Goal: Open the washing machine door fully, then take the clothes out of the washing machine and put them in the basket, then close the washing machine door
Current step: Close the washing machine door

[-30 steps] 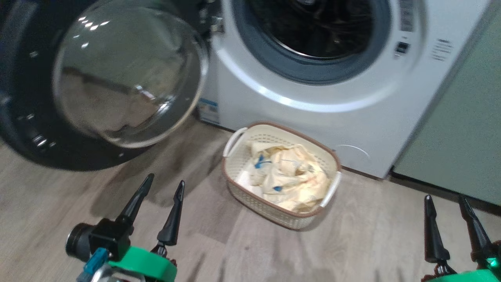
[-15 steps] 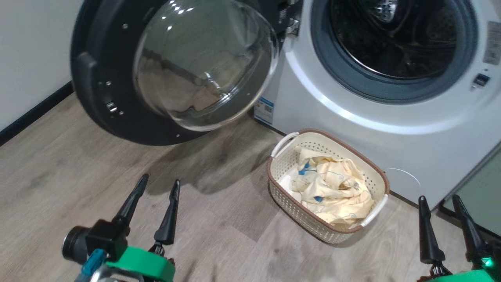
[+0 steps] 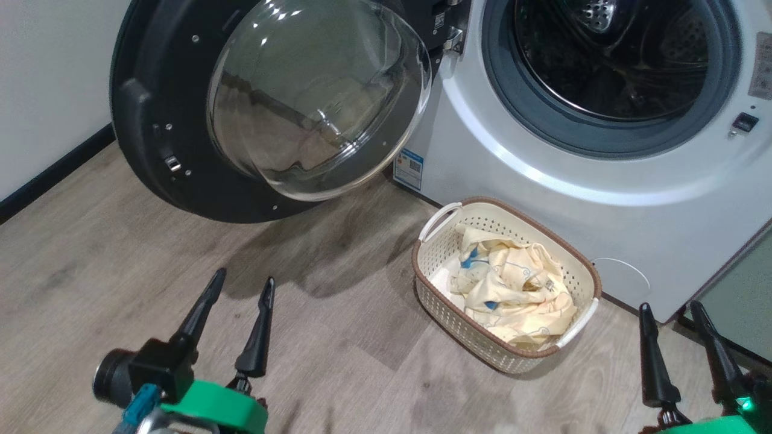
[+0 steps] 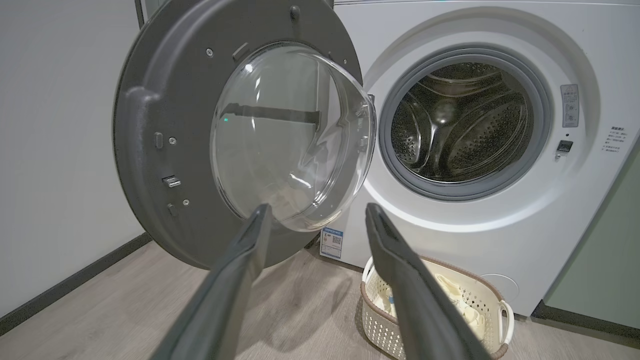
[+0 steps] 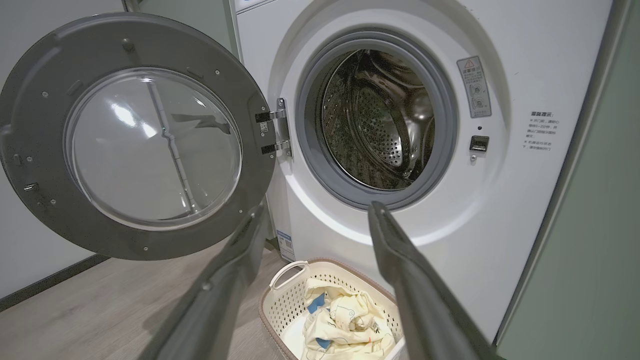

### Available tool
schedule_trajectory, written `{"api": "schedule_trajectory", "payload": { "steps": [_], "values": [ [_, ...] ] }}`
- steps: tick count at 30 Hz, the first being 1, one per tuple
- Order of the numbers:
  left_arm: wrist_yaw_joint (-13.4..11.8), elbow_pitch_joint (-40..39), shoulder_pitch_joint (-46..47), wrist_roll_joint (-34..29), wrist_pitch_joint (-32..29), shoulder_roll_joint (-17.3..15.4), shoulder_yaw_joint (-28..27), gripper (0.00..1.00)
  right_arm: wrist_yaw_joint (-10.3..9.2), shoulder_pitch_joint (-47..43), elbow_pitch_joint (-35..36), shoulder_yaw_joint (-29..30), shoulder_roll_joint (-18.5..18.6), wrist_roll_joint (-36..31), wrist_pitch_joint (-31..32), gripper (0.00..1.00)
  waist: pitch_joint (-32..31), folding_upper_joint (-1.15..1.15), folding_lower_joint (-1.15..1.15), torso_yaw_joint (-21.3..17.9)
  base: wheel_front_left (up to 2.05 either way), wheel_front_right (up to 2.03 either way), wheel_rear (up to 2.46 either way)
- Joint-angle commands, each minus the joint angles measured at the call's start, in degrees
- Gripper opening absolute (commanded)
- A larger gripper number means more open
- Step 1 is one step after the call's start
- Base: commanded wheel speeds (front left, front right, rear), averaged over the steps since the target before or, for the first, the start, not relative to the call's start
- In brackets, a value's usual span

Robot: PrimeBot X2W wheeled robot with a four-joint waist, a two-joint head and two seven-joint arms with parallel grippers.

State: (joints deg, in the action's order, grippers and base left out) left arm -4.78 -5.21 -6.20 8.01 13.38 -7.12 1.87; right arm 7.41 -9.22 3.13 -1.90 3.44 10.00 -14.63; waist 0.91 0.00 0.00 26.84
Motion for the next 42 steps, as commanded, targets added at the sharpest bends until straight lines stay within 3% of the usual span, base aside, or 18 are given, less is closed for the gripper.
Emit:
{"api": "schedule_trajectory", "payload": {
  "steps": [1,2,3,4,14,23,26,30,31,33,37,42],
  "values": [
    [-0.46,-2.39,1.52,0.36,0.45,-0.86,-1.89,1.0,0.08,1.83,1.69,-1.12,1.47,-0.13,-0.37,1.0,0.0,0.0,0.0,-0.17,0.0,0.0,0.0],
    [-0.33,-2.45,1.57,0.58,0.47,-0.85,-1.82,1.0,0.08,1.86,1.71,-1.11,1.49,-0.14,-0.37,1.0,0.0,0.0,0.0,-0.24,0.0,0.0,0.0],
    [-0.29,-2.4,1.56,0.66,0.39,-0.9,-1.78,0.44,0.08,1.88,1.7,-1.1,1.52,-0.14,-0.37,1.0,-0.03,0.0,0.0,-0.31,0.0,0.0,0.0],
    [-0.26,-2.37,1.55,0.76,0.3,-0.94,-1.75,0.0,0.08,1.89,1.7,-1.08,1.53,-0.16,-0.37,1.0,-0.05,0.0,0.0,-0.38,0.0,0.0,0.0],
    [0.14,-2.25,1.42,1.59,-0.06,-1.24,-1.13,0.0,0.08,1.9,1.89,-0.82,1.49,-0.17,-0.37,1.0,0.01,0.0,0.0,-0.55,0.0,0.0,0.0],
    [3.35,-4.22,2.09,5.35,0.46,-1.1,-0.4,0.0,0.08,1.66,2.12,-0.64,1.37,-0.26,-0.37,1.0,-0.05,0.0,0.0,-0.08,0.0,0.0,0.0],
    [5.96,-6.74,2.94,11.58,0.97,0.65,-1.39,0.0,0.08,1.55,2.16,-0.51,1.37,-0.3,-0.37,1.0,-0.13,0.0,0.0,0.21,0.0,0.0,0.0],
    [9.34,-12.25,5.02,24.77,1.38,2.82,-4.27,0.0,0.08,1.37,2.2,-0.29,1.34,-0.33,-0.37,1.0,-0.37,0.0,0.0,0.63,0.0,0.0,0.0],
    [10.24,-15.12,6.43,30.95,1.44,3.16,-6.0,0.0,0.08,1.27,2.22,-0.19,1.31,-0.34,-0.37,1.0,-0.5,0.0,0.0,0.85,0.0,0.0,0.0],
    [10.79,-17.84,8.18,36.47,1.34,3.16,-7.94,0.0,0.08,1.19,2.26,-0.16,1.27,-0.33,-0.37,1.0,-0.59,0.0,0.0,1.02,0.0,0.0,0.0],
    [11.15,-21.72,13.23,46.02,-0.78,0.3,-13.59,0.0,0.08,1.09,2.43,-0.11,1.22,-0.27,-0.37,1.0,-0.61,0.0,0.0,1.25,0.0,0.0,0.0],
    [9.94,-21.39,22.1,53.97,-5.19,-6.92,-21.01,0.0,0.08,0.84,2.81,0.1,1.27,-0.31,-0.37,1.0,-0.22,0.0,0.0,1.35,0.0,0.0,0.0]
  ]
}}
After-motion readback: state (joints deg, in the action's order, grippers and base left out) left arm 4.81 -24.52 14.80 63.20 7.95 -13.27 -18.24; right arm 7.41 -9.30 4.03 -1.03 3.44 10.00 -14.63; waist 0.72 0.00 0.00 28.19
